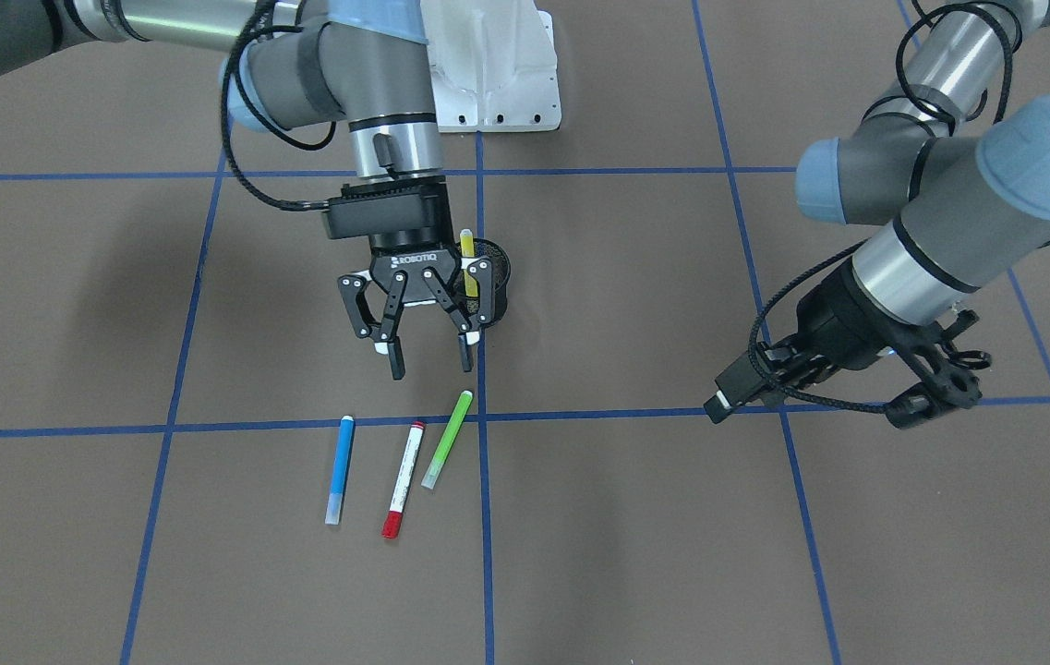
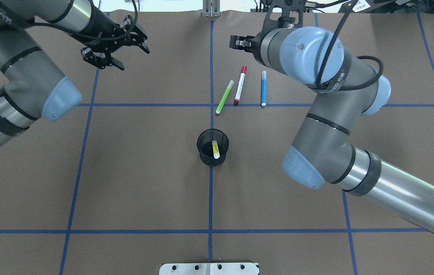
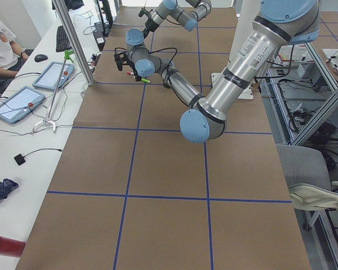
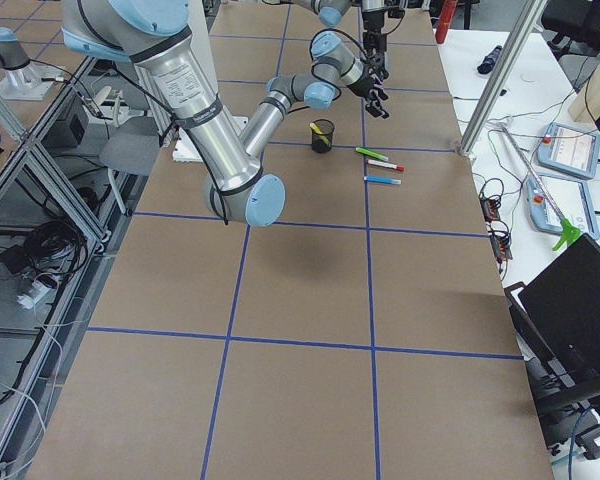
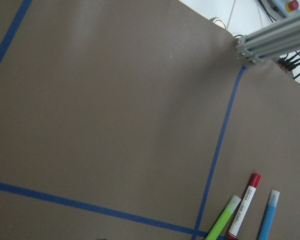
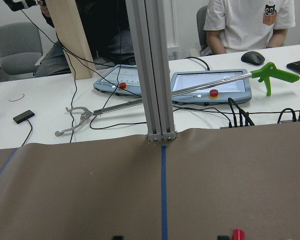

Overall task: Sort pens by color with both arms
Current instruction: 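Move the left gripper over the pen cup while the right gripper withdraws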

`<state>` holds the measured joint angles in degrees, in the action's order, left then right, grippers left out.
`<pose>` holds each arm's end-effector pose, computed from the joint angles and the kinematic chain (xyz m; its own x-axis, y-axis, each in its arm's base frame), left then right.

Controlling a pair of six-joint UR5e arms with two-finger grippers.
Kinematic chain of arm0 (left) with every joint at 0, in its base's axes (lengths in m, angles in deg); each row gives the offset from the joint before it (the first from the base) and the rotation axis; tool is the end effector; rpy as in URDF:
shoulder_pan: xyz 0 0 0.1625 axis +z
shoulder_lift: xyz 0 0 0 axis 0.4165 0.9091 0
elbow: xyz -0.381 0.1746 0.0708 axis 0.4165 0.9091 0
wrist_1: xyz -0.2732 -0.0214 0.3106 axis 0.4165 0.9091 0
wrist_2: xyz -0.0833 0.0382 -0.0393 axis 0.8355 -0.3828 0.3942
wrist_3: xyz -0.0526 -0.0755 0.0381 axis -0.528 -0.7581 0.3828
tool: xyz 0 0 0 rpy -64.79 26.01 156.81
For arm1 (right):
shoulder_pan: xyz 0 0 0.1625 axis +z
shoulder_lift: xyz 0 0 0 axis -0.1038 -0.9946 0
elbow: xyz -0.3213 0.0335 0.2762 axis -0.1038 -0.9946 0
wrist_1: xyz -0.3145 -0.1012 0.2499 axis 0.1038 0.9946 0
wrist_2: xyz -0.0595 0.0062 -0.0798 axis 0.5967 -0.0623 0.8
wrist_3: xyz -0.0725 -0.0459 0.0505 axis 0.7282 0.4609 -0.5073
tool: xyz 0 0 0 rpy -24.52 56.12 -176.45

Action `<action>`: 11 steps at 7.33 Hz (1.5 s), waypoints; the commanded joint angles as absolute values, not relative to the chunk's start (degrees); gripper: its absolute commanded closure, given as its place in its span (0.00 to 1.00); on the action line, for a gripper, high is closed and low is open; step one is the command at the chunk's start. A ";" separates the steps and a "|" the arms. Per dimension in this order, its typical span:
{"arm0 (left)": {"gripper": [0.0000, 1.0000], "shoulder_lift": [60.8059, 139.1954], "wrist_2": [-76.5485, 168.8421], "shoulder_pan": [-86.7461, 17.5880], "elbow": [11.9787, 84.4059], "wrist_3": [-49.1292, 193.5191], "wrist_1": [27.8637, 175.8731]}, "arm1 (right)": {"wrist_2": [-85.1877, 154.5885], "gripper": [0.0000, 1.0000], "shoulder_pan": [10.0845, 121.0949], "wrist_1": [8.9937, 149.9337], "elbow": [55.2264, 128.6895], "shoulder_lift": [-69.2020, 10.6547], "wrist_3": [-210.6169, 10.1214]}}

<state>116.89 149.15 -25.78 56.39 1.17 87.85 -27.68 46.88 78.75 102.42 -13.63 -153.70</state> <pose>0.3549 -0.5492 0.1829 0.3620 -0.3418 -0.8672 0.3025 0.9231 -0.2375 -0.3900 -0.5251 0.1659 0.5627 0.0357 0.8259 -0.5472 0.7650 0.3398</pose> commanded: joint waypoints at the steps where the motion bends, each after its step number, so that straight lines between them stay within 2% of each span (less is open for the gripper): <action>1: 0.16 118.02 135.16 -12.18 66.46 -2.26 73.77 | -45.19 0.02 55.65 81.20 106.97 -21.13 -153.62; 4: 0.16 123.18 129.24 -2.67 65.07 -6.68 68.77 | -62.73 0.02 64.47 81.55 106.98 -30.02 -147.95; 5: 0.16 125.30 126.51 -0.02 62.37 -6.94 67.86 | -63.73 0.02 65.19 81.55 106.72 -31.61 -145.91; 7: 0.17 130.39 125.95 0.18 53.77 -7.03 68.38 | -63.65 0.02 65.11 81.47 106.10 -31.71 -145.89; 9: 0.18 131.56 123.50 0.44 51.45 -6.59 68.73 | -62.95 0.02 65.02 81.47 106.01 -31.89 -145.89; 11: 0.24 131.65 122.70 0.97 50.65 -6.59 68.82 | -62.25 0.02 64.93 81.21 105.75 -31.89 -146.06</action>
